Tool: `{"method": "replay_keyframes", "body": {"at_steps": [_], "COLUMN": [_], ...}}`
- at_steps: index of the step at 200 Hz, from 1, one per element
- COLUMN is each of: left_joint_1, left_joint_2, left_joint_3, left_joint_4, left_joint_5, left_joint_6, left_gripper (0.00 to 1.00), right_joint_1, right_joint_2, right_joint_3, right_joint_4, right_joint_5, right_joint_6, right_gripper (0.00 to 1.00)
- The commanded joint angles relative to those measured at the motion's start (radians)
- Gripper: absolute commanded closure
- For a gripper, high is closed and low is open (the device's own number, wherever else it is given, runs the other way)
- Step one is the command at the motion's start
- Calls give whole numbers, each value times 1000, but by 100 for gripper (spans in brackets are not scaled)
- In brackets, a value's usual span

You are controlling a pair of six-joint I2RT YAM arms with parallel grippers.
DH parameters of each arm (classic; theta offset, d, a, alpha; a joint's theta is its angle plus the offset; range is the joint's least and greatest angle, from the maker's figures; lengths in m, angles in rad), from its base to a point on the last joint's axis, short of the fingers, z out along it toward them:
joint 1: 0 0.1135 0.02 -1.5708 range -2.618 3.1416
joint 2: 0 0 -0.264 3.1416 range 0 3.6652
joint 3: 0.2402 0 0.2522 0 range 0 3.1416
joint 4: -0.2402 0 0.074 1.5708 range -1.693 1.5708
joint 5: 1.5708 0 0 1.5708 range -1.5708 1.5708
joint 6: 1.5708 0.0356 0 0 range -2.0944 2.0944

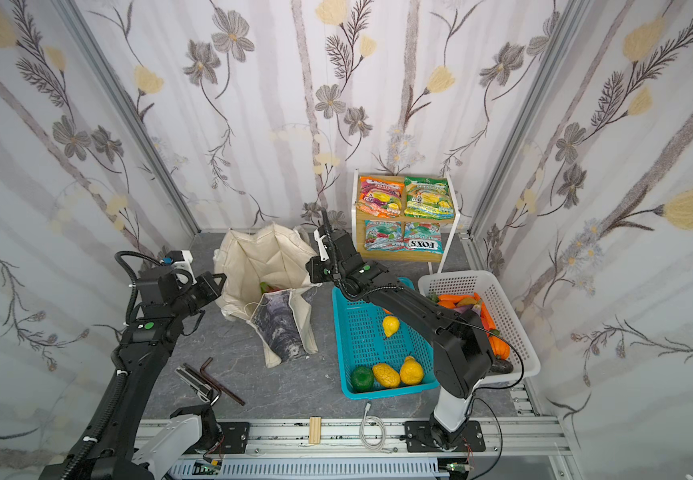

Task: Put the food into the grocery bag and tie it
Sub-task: 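Move the right gripper to the shelf above the orange Fox's Fruits candy bag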

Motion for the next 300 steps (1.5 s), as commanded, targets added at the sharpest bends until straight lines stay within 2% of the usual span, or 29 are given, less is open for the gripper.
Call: {"method": "replay_keyframes", "body": {"at_steps": [1,14,17,60,73,92,114,142,167,177,205,234,300], "left_joint_1": [0,1,1,1,1,1,1,1,1,1,0,0,-1], "left_joint_2": [-5,-5,-7,-31,-38,-47,-57,-64,-73,-75,-81,-85,-87], "left_joint_3": [-4,-7,-8,-32,-39,-46,-51,-58,-63,-66,-76,-80,-86], "left_joint_4": [50,50,50,50,50,50,50,50,50,50,50,51,51], "left_joint_5": [-25,-23,-23,-26,-23,-16,-2,13,9,6,6,0,-3], "left_joint_6": [26,28,29,46,49,52,54,54,57,58,63,68,72], "left_gripper": [100,100,100,100,100,100,100,100,100,100,100,100,100], "right_joint_1": [2,2,2,-27,-71,-181,-307,-420,-484,-503,-515,-523,-543], "right_joint_2": [-58,-105,-116,-326,-376,-424,-408,-330,-230,-195,-124,-87,-44], "right_joint_3": [9,15,16,30,43,66,139,241,315,334,370,372,359], "right_joint_4": [-21,-44,-47,-45,-48,-46,-106,-182,-223,-231,-254,-258,-263], "right_joint_5": [69,114,121,243,212,98,72,35,-27,-60,-89,-87,-111], "right_joint_6": [-34,-51,-56,-85,-90,-84,-69,-67,-48,-30,-27,-30,-33], "right_gripper": [25,3,1,0,0,0,1,9,25,30,38,44,45]}}
